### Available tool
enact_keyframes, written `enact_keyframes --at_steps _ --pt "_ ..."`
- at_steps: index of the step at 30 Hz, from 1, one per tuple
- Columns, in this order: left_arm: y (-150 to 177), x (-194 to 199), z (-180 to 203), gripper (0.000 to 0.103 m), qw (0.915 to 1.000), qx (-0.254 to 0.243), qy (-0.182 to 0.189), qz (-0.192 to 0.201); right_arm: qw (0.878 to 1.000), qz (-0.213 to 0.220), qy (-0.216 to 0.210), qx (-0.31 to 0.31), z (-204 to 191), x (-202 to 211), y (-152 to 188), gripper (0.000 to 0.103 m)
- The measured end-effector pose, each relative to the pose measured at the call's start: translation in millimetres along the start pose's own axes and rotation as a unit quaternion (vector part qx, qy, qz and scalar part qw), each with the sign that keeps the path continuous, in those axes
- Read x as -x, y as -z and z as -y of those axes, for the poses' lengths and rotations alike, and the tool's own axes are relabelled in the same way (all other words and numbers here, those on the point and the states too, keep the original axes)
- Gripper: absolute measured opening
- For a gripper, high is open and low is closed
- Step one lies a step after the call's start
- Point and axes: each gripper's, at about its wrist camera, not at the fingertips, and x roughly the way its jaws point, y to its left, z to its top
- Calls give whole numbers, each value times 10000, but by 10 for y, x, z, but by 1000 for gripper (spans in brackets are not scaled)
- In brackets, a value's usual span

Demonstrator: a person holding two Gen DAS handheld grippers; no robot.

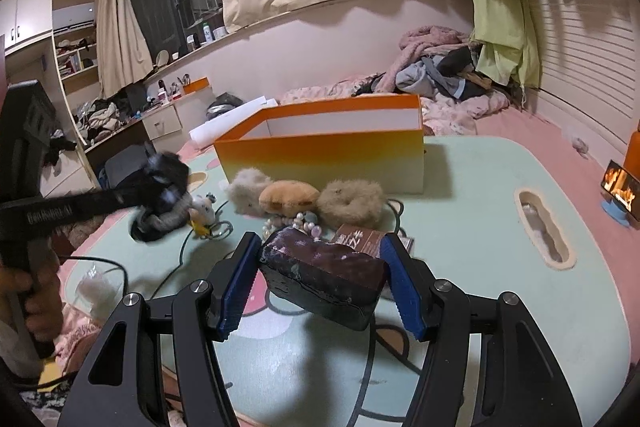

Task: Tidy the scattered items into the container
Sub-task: 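Grasp and lift the black pouch with the right gripper while the left gripper grasps the black satin cloth, then carry the pouch and cloth into the orange box and open both grippers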

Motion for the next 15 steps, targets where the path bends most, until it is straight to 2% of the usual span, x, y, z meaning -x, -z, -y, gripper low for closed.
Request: enact_keyframes --at_steps 4,7,11,15 --pt "-225 94 -93 31 9997 -3 -65 226 9998 123 -107 -63 -3 24 -169 62" --pt "-408 100 -102 31 9994 -81 -55 327 9995 306 -7 128 -55 46 -357 62" --pt "-714 -20 -88 31 9991 -173 -54 380 9984 493 87 270 -52 3 -690 62" --pt "-1033 -292 -65 31 9991 -237 -110 321 9978 479 160 436 -43 -171 -1048 62"
